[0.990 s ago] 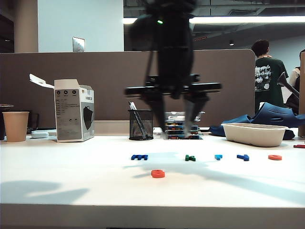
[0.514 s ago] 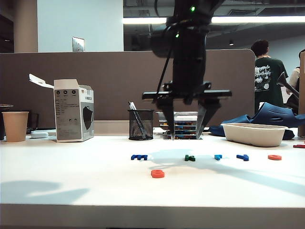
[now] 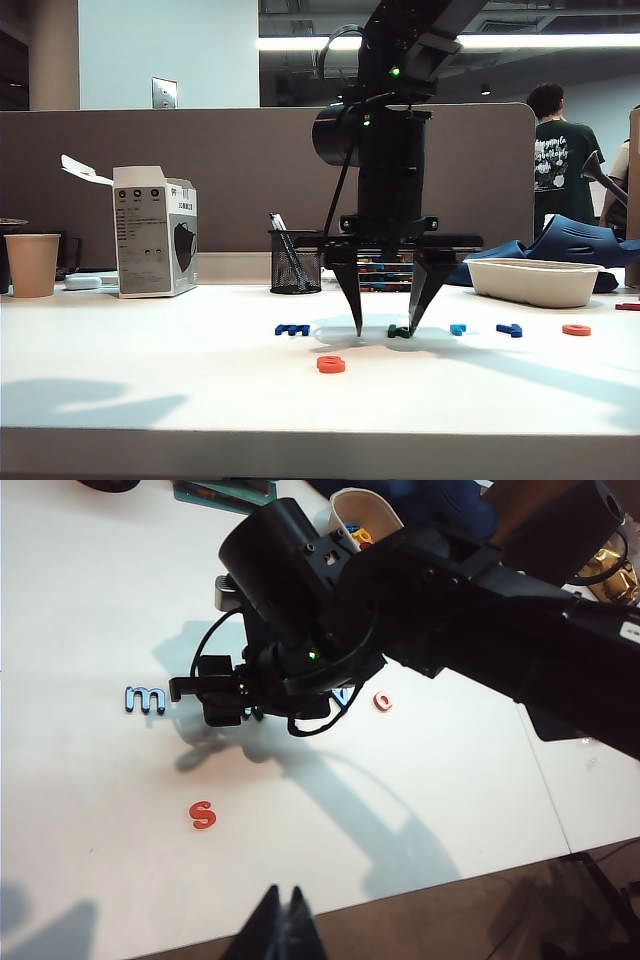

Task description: Select the appropriate letters from the row of letter magnets placed on the table to arrange into the word "sky".

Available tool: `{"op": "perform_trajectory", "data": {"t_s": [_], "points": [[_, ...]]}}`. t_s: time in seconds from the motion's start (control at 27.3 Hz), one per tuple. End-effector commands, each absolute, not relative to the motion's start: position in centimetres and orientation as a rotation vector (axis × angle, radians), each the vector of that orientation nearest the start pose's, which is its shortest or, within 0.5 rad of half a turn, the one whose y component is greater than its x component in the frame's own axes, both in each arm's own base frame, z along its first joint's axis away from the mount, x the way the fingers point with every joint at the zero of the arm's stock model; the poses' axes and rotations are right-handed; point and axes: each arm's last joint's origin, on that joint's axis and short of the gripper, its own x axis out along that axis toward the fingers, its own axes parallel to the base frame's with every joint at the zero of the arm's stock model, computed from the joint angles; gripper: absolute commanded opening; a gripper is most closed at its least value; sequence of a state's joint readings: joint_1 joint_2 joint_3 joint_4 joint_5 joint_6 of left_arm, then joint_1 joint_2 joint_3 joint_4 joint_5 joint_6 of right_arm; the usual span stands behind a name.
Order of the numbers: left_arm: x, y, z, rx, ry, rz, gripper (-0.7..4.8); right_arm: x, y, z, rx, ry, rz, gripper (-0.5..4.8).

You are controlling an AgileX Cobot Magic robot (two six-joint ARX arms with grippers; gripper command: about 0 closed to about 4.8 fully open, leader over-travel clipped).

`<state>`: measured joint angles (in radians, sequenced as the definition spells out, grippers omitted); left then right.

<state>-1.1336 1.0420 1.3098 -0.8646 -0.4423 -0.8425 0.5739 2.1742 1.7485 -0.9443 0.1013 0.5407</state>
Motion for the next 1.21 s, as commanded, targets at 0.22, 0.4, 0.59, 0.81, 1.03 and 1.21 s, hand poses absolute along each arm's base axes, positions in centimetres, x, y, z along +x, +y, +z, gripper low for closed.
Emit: {"op": "perform_trajectory", "data": {"t_s": [0.22, 0.4, 0.59, 0.81, 1.03, 1.21], "points": [[8.95, -16.16, 40.32, -0.371, 0.652, -0.435, -0.05, 37.04, 23.48, 17.61, -0.001, 1.340, 0.019, 2.28], [8.95, -16.16, 40.32, -0.371, 0.652, -0.435, -0.05, 36.98, 23.45, 17.57, -0.003, 1.347, 0.018, 2.07], [8.96, -16.16, 40.32, -0.371, 0.652, -0.435, -0.05, 36.84, 23.35, 17.51, -0.012, 1.362, 0.010, 1.92], [8.95, -16.17, 40.32, -0.371, 0.652, -0.435, -0.05, 36.75, 23.32, 17.15, -0.022, 1.383, 0.004, 1.65], [8.95, -16.16, 40.32, -0.371, 0.652, -0.435, -0.05, 36.57, 23.23, 17.04, -0.033, 1.403, -0.005, 1.34], [8.95, -16.17, 40.32, -0.371, 0.652, -0.435, -0.05, 36.51, 23.19, 17.03, -0.036, 1.410, -0.007, 1.32]]}}
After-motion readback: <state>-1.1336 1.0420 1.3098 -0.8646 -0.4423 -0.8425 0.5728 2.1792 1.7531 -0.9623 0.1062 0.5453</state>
